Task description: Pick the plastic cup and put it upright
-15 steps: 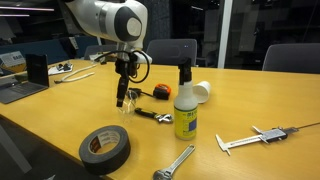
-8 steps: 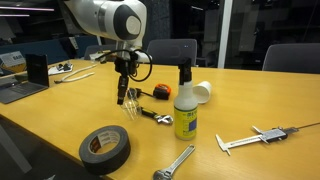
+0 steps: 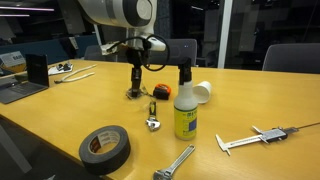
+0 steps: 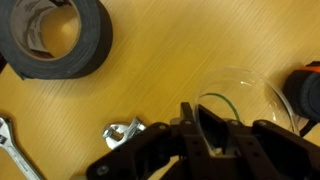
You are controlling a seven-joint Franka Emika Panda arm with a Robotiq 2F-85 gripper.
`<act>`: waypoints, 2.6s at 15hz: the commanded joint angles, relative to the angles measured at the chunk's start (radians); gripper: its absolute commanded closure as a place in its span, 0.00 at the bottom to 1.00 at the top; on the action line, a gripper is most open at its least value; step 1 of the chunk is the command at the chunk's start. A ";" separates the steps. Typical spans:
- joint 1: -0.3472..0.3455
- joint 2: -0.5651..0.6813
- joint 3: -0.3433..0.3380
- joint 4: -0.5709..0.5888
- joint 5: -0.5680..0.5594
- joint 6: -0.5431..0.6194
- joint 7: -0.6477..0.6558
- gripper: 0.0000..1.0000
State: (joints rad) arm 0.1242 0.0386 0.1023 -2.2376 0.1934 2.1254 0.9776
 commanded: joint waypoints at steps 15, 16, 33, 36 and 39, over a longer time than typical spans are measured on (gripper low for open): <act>-0.192 -0.399 -0.153 -0.453 0.409 0.311 -0.295 0.91; -0.195 -0.409 -0.152 -0.460 0.411 0.321 -0.293 0.92; -0.117 -0.429 -0.071 -0.431 0.456 0.364 -0.282 0.91; -0.075 -0.425 -0.069 -0.433 0.552 0.375 -0.325 0.91; -0.046 -0.426 -0.072 -0.430 0.666 0.371 -0.390 0.91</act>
State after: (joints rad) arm 0.0499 -0.3781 0.0334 -2.6748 0.7532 2.4784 0.6582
